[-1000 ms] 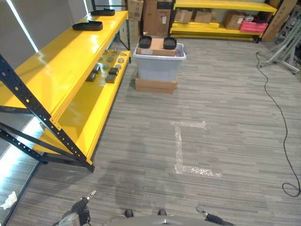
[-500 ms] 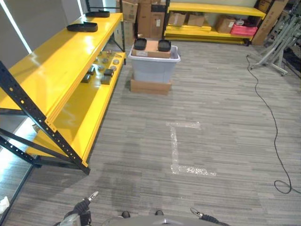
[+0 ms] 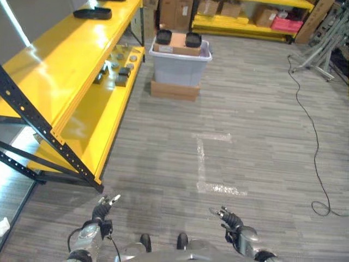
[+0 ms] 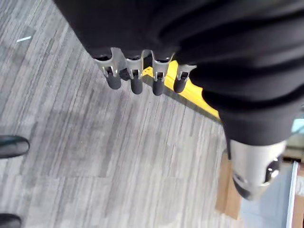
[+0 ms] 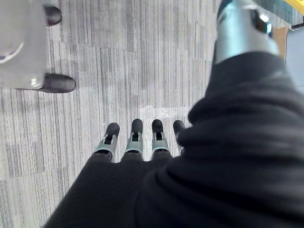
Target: Move parts from the plastic box to the shelf.
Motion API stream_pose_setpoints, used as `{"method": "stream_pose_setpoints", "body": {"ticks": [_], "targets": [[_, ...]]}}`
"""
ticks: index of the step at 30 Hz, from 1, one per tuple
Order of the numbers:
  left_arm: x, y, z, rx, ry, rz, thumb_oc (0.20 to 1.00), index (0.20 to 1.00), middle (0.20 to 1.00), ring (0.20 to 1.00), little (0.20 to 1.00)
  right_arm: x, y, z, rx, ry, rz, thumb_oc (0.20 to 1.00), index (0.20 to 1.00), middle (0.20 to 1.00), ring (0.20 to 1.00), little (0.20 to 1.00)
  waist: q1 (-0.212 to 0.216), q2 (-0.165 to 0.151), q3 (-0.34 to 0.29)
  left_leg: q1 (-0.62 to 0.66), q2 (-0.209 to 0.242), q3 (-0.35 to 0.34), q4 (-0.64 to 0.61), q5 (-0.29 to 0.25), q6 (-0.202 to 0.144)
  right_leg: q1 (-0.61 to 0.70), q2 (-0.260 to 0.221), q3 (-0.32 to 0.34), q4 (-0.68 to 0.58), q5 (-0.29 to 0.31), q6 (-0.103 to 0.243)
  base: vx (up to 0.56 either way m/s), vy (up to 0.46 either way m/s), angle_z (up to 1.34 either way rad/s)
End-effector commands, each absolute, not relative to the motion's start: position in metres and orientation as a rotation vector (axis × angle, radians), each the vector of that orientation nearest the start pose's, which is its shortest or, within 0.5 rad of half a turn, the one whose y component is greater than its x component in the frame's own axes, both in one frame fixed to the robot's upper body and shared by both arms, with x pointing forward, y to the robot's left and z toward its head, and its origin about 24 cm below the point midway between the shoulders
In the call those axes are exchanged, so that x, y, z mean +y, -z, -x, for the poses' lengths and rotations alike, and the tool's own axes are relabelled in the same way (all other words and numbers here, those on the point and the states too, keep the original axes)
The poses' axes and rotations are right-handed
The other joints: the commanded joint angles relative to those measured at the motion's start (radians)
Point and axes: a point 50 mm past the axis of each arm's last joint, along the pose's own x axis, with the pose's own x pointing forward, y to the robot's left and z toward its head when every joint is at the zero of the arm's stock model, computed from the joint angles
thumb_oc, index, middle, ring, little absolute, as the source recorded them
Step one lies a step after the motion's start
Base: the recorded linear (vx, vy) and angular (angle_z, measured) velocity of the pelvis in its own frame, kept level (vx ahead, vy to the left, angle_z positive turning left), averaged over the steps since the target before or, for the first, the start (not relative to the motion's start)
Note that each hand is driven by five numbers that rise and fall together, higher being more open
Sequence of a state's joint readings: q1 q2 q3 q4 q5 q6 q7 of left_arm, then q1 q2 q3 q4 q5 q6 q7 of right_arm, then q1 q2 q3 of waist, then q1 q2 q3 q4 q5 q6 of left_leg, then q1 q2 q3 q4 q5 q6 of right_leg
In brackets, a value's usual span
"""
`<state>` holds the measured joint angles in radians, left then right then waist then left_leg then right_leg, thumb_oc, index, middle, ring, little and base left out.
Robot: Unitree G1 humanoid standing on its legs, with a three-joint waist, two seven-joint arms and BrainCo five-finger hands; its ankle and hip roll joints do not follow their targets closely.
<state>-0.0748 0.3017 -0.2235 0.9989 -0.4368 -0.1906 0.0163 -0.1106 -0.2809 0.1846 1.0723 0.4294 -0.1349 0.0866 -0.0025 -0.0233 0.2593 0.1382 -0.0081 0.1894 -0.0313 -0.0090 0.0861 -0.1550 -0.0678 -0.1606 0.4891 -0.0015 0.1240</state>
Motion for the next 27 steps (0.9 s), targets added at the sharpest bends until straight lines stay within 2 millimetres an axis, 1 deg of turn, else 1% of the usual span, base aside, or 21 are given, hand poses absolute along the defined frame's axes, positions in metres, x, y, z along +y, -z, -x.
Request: {"method": "stream_pose_setpoints", "body": {"ticks": [1, 3, 5, 6, 8, 9, 10, 11, 12, 13, 14, 15, 16, 17, 18, 20, 22, 23, 24, 25, 27], "targets": [[0.237, 0.115, -0.178, 0.717, -0.167, -0.002, 1.0, 1.0, 1.0, 1.0, 1.0, -0.24, 0.123, -0.168, 0.793, 0.105, -0.042, 1.0, 1.0, 1.0, 1.0, 1.0, -0.024, -0.004, -0.013, 0.031, -0.044, -0.001, 0.024, -0.108, 0.015, 0.011, -0.054, -0.069, -0.155, 0.14, 0.02, 0.31, -0.067, -0.16], [0.241, 0.115, -0.176, 0.739, -0.167, -0.003, 1.0, 1.0, 1.0, 1.0, 1.0, -0.241, 0.126, -0.16, 0.82, 0.104, -0.039, 1.0, 1.0, 1.0, 1.0, 1.0, -0.049, -0.02, 0.001, 0.072, -0.054, -0.016, 0.037, -0.141, 0.007, -0.026, -0.063, -0.086, -0.267, 0.191, 0.044, 0.53, -0.164, 0.05], [0.24, 0.118, -0.174, 0.762, -0.163, -0.014, 1.0, 1.0, 1.0, 1.0, 1.0, -0.242, 0.132, -0.146, 0.868, 0.098, -0.021, 1.0, 1.0, 1.0, 1.0, 1.0, -0.075, -0.026, 0.008, 0.109, -0.058, -0.044, 0.048, -0.182, 0.011, -0.064, -0.069, -0.064, -0.329, 0.225, 0.059, 0.56, -0.218, 0.13], [0.239, 0.121, -0.17, 0.784, -0.174, -0.004, 1.0, 1.0, 1.0, 1.0, 1.0, -0.242, 0.137, -0.133, 0.913, 0.099, -0.015, 1.0, 1.0, 1.0, 1.0, 1.0, -0.091, -0.03, 0.001, 0.131, -0.061, -0.058, 0.064, -0.213, 0.011, -0.072, -0.063, -0.049, -0.351, 0.211, 0.046, 0.5, -0.223, 0.33], [0.236, 0.128, -0.162, 0.825, -0.195, 0.017, 1.0, 1.0, 1.0, 1.0, 1.0, -0.244, 0.143, -0.12, 0.981, 0.116, -0.017, 1.0, 1.0, 1.0, 1.0, 1.0, -0.098, -0.02, -0.024, 0.164, -0.043, -0.065, 0.086, -0.226, -0.017, -0.02, -0.042, -0.066, -0.378, 0.154, -0.003, 0.52, -0.262, 0.42], [0.233, 0.133, -0.154, 0.86, -0.197, 0.024, 1.0, 1.0, 1.0, 1.0, 1.0, -0.246, 0.147, -0.113, 1.027, 0.13, -0.024, 1.0, 1.0, 1.0, 1.0, 1.0, -0.103, -0.008, -0.039, 0.168, -0.016, -0.063, 0.171, -0.191, -0.043, 0.015, -0.009, -0.047, -0.387, 0.109, -0.04, 0.35, -0.199, 0.22], [0.232, 0.135, -0.153, 0.867, -0.199, 0.026, 1.0, 1.0, 1.0, 1.0, 1.0, -0.247, 0.147, -0.112, 1.034, 0.129, -0.023, 1.0, 1.0, 1.0, 1.0, 1.0, -0.105, -0.006, -0.042, 0.168, -0.009, -0.063, 0.198, -0.174, -0.051, 0.022, -0.002, -0.041, -0.39, 0.101, -0.049, 0.37, -0.227, 0.09], [0.231, 0.138, -0.147, 0.894, -0.207, 0.036, 1.0, 1.0, 1.0, 1.0, 1.0, -0.248, 0.149, -0.108, 1.068, 0.125, -0.027, 1.0, 1.0, 1.0, 1.0, 1.0, -0.108, -0.001, -0.052, 0.159, 0.013, -0.063, 0.295, -0.112, -0.075, 0.042, 0.016, -0.024, -0.397, 0.081, -0.073, 0.43, -0.318, 0.01], [0.227, 0.144, -0.137, 0.932, -0.223, 0.062, 1.0, 1.0, 1.0, 1.0, 1.0, -0.249, 0.151, -0.104, 1.104, 0.122, -0.016, 1.0, 1.0, 1.0, 1.0, 1.0, -0.094, -0.012, -0.055, 0.049, 0.044, -0.073, 0.583, 0.011, -0.114, 0.098, 0.031, 0.006, -0.415, 0.05, -0.116, 0.39, -0.295, 0.04], [0.228, 0.144, -0.137, 0.932, -0.224, 0.061, 1.0, 1.0, 1.0, 1.0, 1.0, -0.249, 0.151, -0.104, 1.104, 0.122, -0.016, 1.0, 1.0, 1.0, 1.0, 1.0, -0.096, -0.014, -0.058, 0.046, 0.041, -0.074, 0.582, 0.014, -0.114, 0.094, 0.028, 0.005, -0.415, 0.051, -0.116, 0.4, -0.318, 0.02], [0.226, 0.146, -0.132, 0.95, -0.235, 0.072, 1.0, 1.0, 1.0, 1.0, 1.0, -0.251, 0.151, -0.103, 1.117, 0.127, -0.005, 1.0, 1.0, 1.0, 1.0, 1.0, -0.078, -0.027, -0.047, -0.059, 0.048, -0.082, 0.774, 0.046, -0.123, 0.134, 0.031, 0.023, -0.425, 0.038, -0.139, 0.25, -0.194, -0.25], [0.226, 0.147, -0.13, 0.959, -0.235, 0.077, 1.0, 1.0, 1.0, 1.0, 1.0, -0.253, 0.151, -0.102, 1.125, 0.132, 0.005, 1.0, 1.0, 1.0, 1.0, 1.0, -0.067, -0.031, -0.041, -0.151, 0.061, -0.093, 0.874, 0.061, -0.122, 0.158, 0.036, 0.029, -0.431, 0.028, -0.153, 0.33, -0.239, -0.38], [0.225, 0.148, -0.129, 0.964, -0.234, 0.083, 1.0, 1.0, 1.0, 1.0, 1.0, -0.253, 0.152, -0.101, 1.133, 0.135, 0.011, 1.0, 1.0, 1.0, 1.0, 1.0, -0.059, -0.038, -0.038, -0.216, 0.061, -0.102, 0.91, 0.075, -0.116, 0.175, 0.035, 0.035, -0.435, 0.02, -0.159, 0.35, -0.158, -0.44], [0.224, 0.148, -0.128, 0.97, -0.212, 0.088, 1.0, 1.0, 1.0, 1.0, 1.0, -0.257, 0.151, -0.101, 1.139, 0.142, 0.02, 1.0, 1.0, 1.0, 1.0, 1.0, -0.037, -0.03, -0.023, -0.293, 0.049, -0.106, 0.889, 0.05, -0.094, 0.214, 0.048, 0.051, -0.439, 0.008, -0.161, 0.33, -0.096, -0.35], [0.224, 0.149, -0.127, 0.973, -0.203, 0.086, 1.0, 1.0, 1.0, 1.0, 1.0, -0.257, 0.151, -0.101, 1.137, 0.143, 0.019, 1.0, 1.0, 1.0, 1.0, 1.0, -0.032, -0.033, -0.022, -0.308, 0.04, -0.103, 0.87, 0.045, -0.087, 0.218, 0.046, 0.055, -0.44, 0.004, -0.159, 0.43, -0.018, -0.21], [0.222, 0.15, -0.123, 0.976, -0.185, 0.074, 1.0, 1.0, 1.0, 1.0, 1.0, -0.258, 0.149, -0.107, 1.111, 0.155, 0.001, 1.0, 1.0, 1.0, 1.0, 1.0, -0.003, -0.013, -0.012, -0.317, -0.005, -0.052, 0.539, 0.034, -0.073, 0.26, 0.076, 0.084, -0.452, -0.025, -0.144, 0.44, 0.074, -0.27], [0.222, 0.151, -0.117, 0.98, -0.191, 0.08, 1.0, 1.0, 1.0, 1.0, 1.0, -0.259, 0.147, -0.112, 1.097, 0.158, -0.005, 1.0, 1.0, 1.0, 1.0, 1.0, 0.017, 0.0, -0.008, -0.327, -0.03, -0.055, 0.394, 0.073, -0.084, 0.283, 0.101, 0.11, -0.455, -0.04, -0.136, 0.49, 0.084, -0.56], [0.222, 0.152, -0.11, 0.983, -0.194, 0.076, 1.0, 1.0, 1.0, 1.0, 1.0, -0.258, 0.146, -0.116, 1.09, 0.151, -0.007, 1.0, 1.0, 1.0, 1.0, 1.0, 0.059, 0.026, -0.001, -0.378, -0.053, -0.12, 0.216, 0.171, -0.114, 0.32, 0.148, 0.163, -0.455, -0.062, -0.138, 0.63, 0.082, -0.56], [0.222, 0.153, -0.108, 0.986, -0.194, 0.073, 1.0, 1.0, 1.0, 1.0, 1.0, -0.258, 0.146, -0.117, 1.09, 0.15, -0.011, 1.0, 1.0, 1.0, 1.0, 1.0, 0.078, 0.032, 0.002, -0.403, -0.058, -0.148, 0.167, 0.21, -0.125, 0.345, 0.163, 0.185, -0.458, -0.075, -0.143, 0.68, 0.098, -0.54], [0.223, 0.153, -0.106, 0.988, -0.195, 0.073, 1.0, 1.0, 1.0, 1.0, 1.0, -0.259, 0.146, -0.118, 1.093, 0.146, -0.016, 1.0, 1.0, 1.0, 1.0, 1.0, 0.094, 0.034, 0.003, -0.422, -0.064, -0.164, 0.143, 0.226, -0.133, 0.365, 0.172, 0.2, -0.456, -0.089, -0.146, 0.37, 0.066, -0.49], [0.225, 0.152, -0.105, 0.989, -0.204, 0.075, 1.0, 1.0, 1.0, 1.0, 1.0, -0.258, 0.145, -0.12, 1.098, 0.139, -0.014, 1.0, 1.0, 1.0, 1.0, 1.0, 0.106, 0.031, -0.006, -0.406, -0.072, -0.146, 0.087, 0.192, -0.12, 0.386, 0.173, 0.218, -0.456, -0.109, -0.141, 0.32, 0.113, -0.78]]}}
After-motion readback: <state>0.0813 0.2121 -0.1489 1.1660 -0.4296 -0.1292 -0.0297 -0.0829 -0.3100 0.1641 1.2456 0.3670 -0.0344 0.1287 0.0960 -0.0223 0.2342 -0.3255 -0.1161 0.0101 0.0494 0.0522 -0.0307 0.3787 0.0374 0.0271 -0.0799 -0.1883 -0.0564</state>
